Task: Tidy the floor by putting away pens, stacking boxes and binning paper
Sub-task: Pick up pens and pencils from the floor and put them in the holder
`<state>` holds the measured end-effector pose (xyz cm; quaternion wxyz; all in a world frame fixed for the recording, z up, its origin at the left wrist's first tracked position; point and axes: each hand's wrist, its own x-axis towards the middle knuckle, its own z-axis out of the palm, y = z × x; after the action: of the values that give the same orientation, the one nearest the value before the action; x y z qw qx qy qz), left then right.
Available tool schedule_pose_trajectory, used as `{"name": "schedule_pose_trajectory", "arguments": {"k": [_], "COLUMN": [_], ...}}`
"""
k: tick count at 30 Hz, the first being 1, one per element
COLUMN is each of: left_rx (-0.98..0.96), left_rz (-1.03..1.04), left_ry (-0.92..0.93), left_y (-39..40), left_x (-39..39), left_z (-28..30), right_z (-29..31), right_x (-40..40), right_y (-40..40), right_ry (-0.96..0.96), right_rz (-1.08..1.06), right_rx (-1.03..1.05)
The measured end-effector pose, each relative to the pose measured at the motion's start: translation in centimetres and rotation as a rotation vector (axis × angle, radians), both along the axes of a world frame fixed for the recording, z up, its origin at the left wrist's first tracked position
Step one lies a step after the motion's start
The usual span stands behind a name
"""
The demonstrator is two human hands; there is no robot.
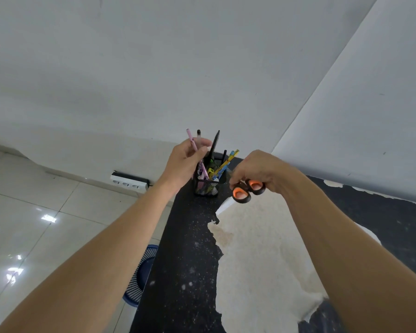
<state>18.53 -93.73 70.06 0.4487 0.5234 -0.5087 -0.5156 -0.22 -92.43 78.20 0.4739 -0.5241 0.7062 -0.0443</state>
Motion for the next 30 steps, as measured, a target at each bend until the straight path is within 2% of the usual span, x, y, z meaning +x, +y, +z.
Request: {"name": "schedule_pose_trajectory", "arguments": {"k": [4, 6, 12, 18, 25, 30], "left_rx": [0.084, 0.117, 0.023, -0.135, -0.196, -0.265], "left_rz": [-0.007, 0.016, -0.013, 0.098, 0.349, 0.493], "left_ry": [0.193, 0.203, -0.138, -0.250, -0.066, 0.047], "left_y": [0.1, 0.0, 0.8, 1.5, 1.8, 1.8], "left_x": [0.1, 0.2, 0.3, 0.8, 1.8, 2.5], "left_z": [0.0, 0.1, -1.7, -2.6, -0.9, 0.4], "right_z": [0.5, 0.9, 1.5, 0.5, -1.6, -3.4], "right_x": [0.3, 0.6, 1.2, 1.4, 2.2, 2.6], "right_y": [-0.3, -0.4, -0.7, -1.0, 0.0, 1.1], "right_ry": [0.095, 0.108, 0.164, 0.027, -0.141, -0.238], "right_rz": [0.060, 0.083, 0.092, -0.123, -0.370, -0.329], "right_rx": [0.002, 0.020, -0.047, -0.198, -0.356, -0.346]}}
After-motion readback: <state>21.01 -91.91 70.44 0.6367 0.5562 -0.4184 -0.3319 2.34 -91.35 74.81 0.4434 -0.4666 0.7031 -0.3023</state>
